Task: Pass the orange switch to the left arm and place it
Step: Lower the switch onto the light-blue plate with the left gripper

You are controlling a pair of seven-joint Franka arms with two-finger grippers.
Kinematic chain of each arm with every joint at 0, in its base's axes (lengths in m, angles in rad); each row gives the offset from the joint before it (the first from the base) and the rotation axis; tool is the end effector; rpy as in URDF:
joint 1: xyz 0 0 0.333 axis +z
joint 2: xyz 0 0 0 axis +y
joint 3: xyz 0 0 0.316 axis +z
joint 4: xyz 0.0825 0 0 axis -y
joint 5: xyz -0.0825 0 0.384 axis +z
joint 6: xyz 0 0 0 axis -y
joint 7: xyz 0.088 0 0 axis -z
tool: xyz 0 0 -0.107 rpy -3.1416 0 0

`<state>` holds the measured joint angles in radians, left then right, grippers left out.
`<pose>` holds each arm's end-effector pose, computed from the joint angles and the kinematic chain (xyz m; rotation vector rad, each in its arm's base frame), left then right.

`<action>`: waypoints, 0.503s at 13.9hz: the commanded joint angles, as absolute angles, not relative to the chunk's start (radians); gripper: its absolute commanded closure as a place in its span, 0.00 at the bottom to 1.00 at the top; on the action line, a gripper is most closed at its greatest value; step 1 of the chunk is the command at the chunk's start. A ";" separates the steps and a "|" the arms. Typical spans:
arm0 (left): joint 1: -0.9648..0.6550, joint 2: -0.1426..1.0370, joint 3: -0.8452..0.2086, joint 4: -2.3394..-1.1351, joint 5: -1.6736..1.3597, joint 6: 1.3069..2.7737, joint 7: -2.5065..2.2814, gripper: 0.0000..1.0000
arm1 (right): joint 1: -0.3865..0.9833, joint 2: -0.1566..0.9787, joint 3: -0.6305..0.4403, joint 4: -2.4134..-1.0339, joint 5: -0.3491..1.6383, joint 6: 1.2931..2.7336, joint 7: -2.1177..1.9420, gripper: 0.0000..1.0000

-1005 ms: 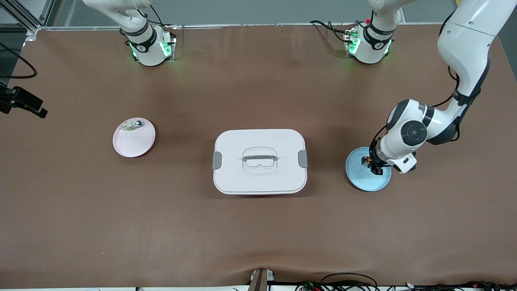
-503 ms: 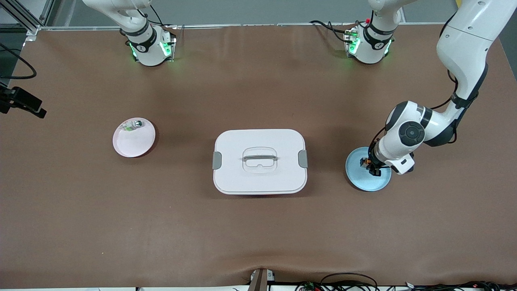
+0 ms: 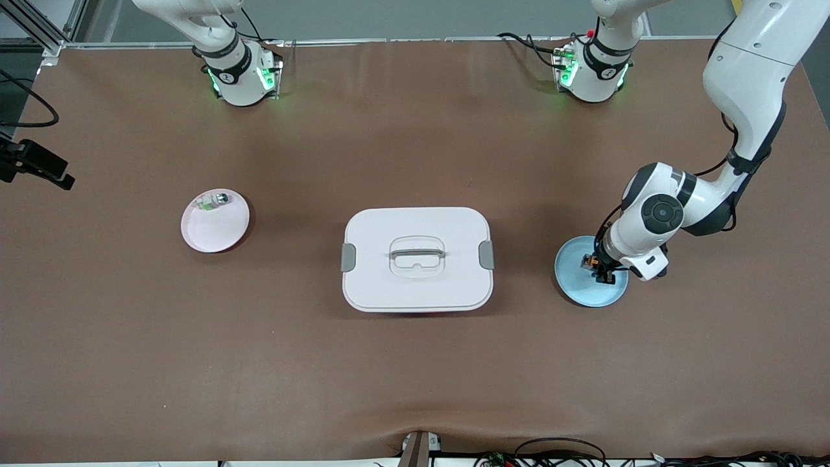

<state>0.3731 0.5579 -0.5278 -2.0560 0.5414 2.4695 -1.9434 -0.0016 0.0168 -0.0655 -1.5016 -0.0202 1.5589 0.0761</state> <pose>0.5782 -0.0906 0.1909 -2.3530 -2.0127 -0.0552 0.5578 -0.0393 0.6468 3.1118 -0.2242 0.0634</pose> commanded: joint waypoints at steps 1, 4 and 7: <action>0.380 0.565 -0.532 -2.045 0.572 2.477 -1.965 0.00 | -0.008 0.032 -0.061 -1.471 -0.029 1.543 0.081 0.00; 0.380 0.552 -0.532 -2.027 0.557 2.476 -1.970 0.00 | -0.009 0.034 -0.061 -1.477 -0.017 1.549 0.083 0.00; 0.370 0.558 -0.532 -1.974 0.558 2.467 -2.063 0.00 | -0.008 0.034 -0.061 -1.479 -0.011 1.560 0.091 0.00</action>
<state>0.3701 0.5577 -0.5289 -2.0055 0.5418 2.4714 -2.0017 -0.0016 0.0208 -0.0656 -1.5017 -0.0186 1.5615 0.0763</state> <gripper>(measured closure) 0.000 0.000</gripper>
